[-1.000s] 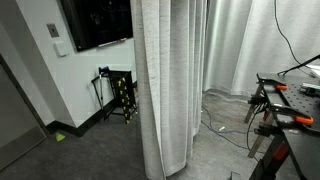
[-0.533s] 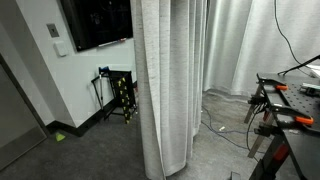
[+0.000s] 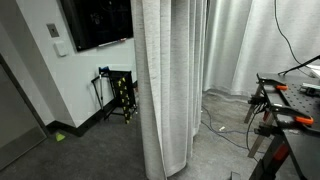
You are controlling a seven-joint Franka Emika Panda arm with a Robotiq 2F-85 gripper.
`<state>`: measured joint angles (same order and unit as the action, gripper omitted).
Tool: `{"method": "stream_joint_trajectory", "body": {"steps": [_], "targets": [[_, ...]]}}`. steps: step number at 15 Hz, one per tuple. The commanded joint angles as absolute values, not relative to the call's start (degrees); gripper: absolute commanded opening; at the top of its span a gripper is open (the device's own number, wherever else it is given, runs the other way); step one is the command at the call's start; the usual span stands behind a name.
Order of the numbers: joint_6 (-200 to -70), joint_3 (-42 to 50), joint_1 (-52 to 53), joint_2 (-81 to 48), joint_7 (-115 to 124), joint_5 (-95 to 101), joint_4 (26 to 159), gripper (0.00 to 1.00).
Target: Close the curtain
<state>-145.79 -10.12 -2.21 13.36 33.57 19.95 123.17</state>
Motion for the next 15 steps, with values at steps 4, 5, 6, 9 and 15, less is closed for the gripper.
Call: {"method": "stream_joint_trajectory", "body": {"steps": [4, 5, 6, 9, 15], "targets": [[-146.0, -13.2, -7.4, 12.6, 52.3, 37.8, 120.3, 1.0], [-146.4, -13.2, -7.8, 12.4, 55.2, 41.5, 120.0, 1.0], [-146.2, -13.1, -7.9, 12.3, 57.8, 44.9, 119.7, 1.0], [-145.6, -12.2, -7.2, 12.0, 64.4, 53.2, 119.4, 1.0], [-147.3, -9.4, -4.2, 10.1, 66.1, 56.8, 120.0, 1.0]]}}
